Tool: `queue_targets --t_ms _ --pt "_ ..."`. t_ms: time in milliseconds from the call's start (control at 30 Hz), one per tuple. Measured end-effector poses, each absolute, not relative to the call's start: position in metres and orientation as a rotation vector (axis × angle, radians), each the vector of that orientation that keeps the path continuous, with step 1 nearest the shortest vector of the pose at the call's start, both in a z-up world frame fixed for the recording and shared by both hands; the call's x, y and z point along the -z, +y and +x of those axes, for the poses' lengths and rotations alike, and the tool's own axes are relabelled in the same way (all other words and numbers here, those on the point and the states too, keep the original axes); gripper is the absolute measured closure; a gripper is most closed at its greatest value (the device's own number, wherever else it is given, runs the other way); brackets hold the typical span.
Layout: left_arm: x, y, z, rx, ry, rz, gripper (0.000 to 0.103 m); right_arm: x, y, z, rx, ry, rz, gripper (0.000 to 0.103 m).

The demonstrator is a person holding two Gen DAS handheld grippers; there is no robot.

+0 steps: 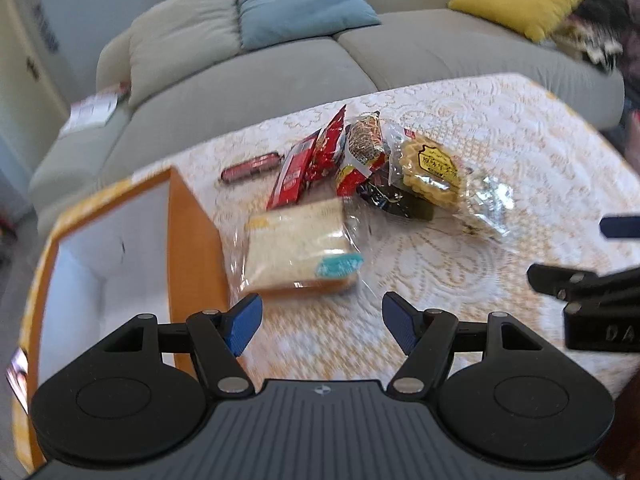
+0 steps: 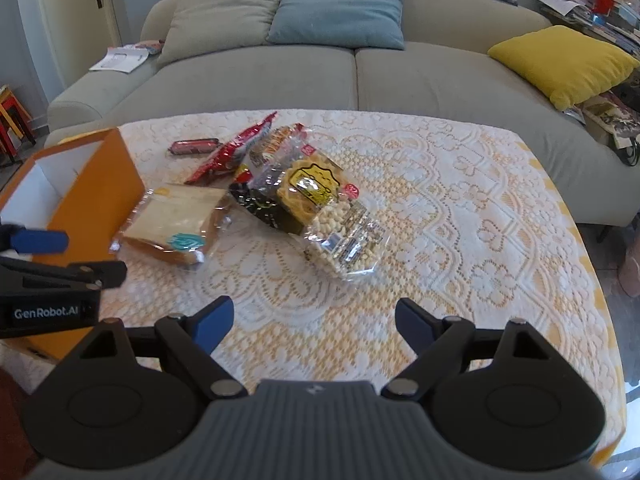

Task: Organize snacks
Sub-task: 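Reach the left gripper to the bagged bread loaf and close on it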

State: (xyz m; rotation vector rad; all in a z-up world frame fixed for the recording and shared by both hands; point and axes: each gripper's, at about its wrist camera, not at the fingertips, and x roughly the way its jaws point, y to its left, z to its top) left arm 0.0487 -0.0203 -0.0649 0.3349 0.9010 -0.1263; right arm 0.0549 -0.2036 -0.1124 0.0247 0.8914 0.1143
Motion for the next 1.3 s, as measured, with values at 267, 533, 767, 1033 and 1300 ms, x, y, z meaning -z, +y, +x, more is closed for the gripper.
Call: queue_targets --t_ms 267,533,767,1033,1300 --pt "0.105 -0.056 0.065 0.138 0.806 0.626 0.022 0.141 -0.210 0.098 -0.175 0.904 0.014 0.024" --pt "0.148 -0.072 0.072 0.115 0.799 0.805 0.022 0.170 -0.209 0.127 -0.202 0.907 -0.037 0.024" --pt "0.161 -0.077 0.080 0.097 0.793 0.829 0.019 0.181 -0.198 0.140 -0.203 0.877 -0.078 0.024" --pt "0.175 -0.093 0.072 0.098 0.734 0.927 0.019 0.185 -0.193 0.141 -0.248 0.854 -0.073 0.024" --pt "0.184 -0.109 0.063 0.159 0.694 1.010 0.024 0.185 -0.199 0.143 -0.258 0.859 -0.038 0.025"
